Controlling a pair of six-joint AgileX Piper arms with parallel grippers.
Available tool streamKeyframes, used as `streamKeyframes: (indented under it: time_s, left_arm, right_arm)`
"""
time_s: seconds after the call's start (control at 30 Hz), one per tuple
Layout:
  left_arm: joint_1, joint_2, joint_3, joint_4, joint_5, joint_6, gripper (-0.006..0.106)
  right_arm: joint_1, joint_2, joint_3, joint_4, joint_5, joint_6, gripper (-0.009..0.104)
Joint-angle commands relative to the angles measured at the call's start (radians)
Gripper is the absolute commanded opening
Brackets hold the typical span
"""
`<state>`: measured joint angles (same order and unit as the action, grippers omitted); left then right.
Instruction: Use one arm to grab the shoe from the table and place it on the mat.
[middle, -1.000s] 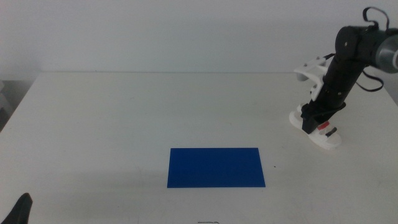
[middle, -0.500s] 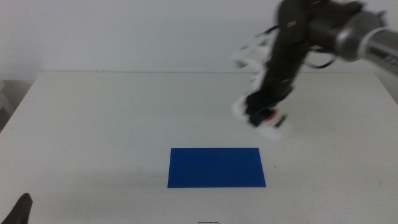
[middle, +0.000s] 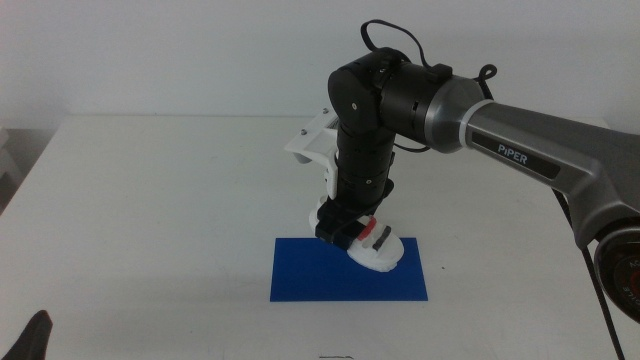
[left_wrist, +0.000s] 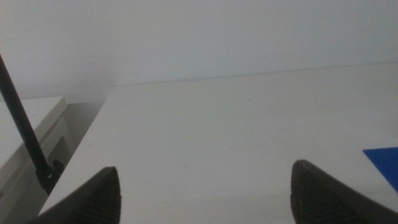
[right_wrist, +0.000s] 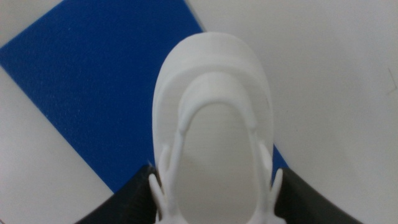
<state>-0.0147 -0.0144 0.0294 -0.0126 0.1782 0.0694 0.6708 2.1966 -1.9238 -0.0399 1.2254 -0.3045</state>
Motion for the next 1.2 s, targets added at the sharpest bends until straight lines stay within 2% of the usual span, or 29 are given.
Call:
streamKeyframes:
  time_s: [0.0,0.27,0.37,0.47,0.5,0.67,0.93,1.03,1.17]
  left_arm:
    - [-0.005,-0.019,-0.003,-0.009,-0.083,-0.015,0.094]
    - [-0.005,-0.019,-0.003,-0.009,-0.083,-0.015,0.094]
    - [-0.005,-0.019,-0.003,-0.009,-0.083,-0.015,0.094]
    - [-0.005,-0.019,-0.003,-0.009,-0.083,-0.015,0.094]
    - [-0.005,-0.019,-0.003,-0.009,-0.083,-0.015,0.094]
    - [-0.005,-0.019,-0.003,-0.009,-0.083,-0.015,0.094]
    - [-0.005,-0.019,-0.003,-0.009,-0.083,-0.015,0.094]
    - [-0.005,-0.019,-0.003,-0.009,-0.083,-0.015,0.094]
    - [-0.005,-0.019,-0.003,-0.009,-0.083,-0.015,0.094]
  right_arm:
    - [-0.001,-0.066,-0.034,-0.016,0.021,0.040,-0.001]
    - [-0.001,-0.066,-0.034,-0.001,0.024,0.242,-0.001]
    - [-0.001,-0.066,-0.034,0.040,0.044,0.388,-0.001]
    - [-0.001,-0.066,-0.034,0.108,0.070,0.680,-0.001]
    - [-0.001,-0.066,-0.034,0.105,0.069,0.803,-0.001]
    - [-0.001,-0.066,-0.034,0.007,0.070,1.358,-0.001]
    - [-0.001,-0.066,-0.034,0.001,0.074,2.263,-0.001]
    - [-0.001,-0.066,-0.032,-0.016,0.074,2.446,-0.001]
    - [0.004,-0.055,-0.031,-0.097,0.074,2.445,-0.001]
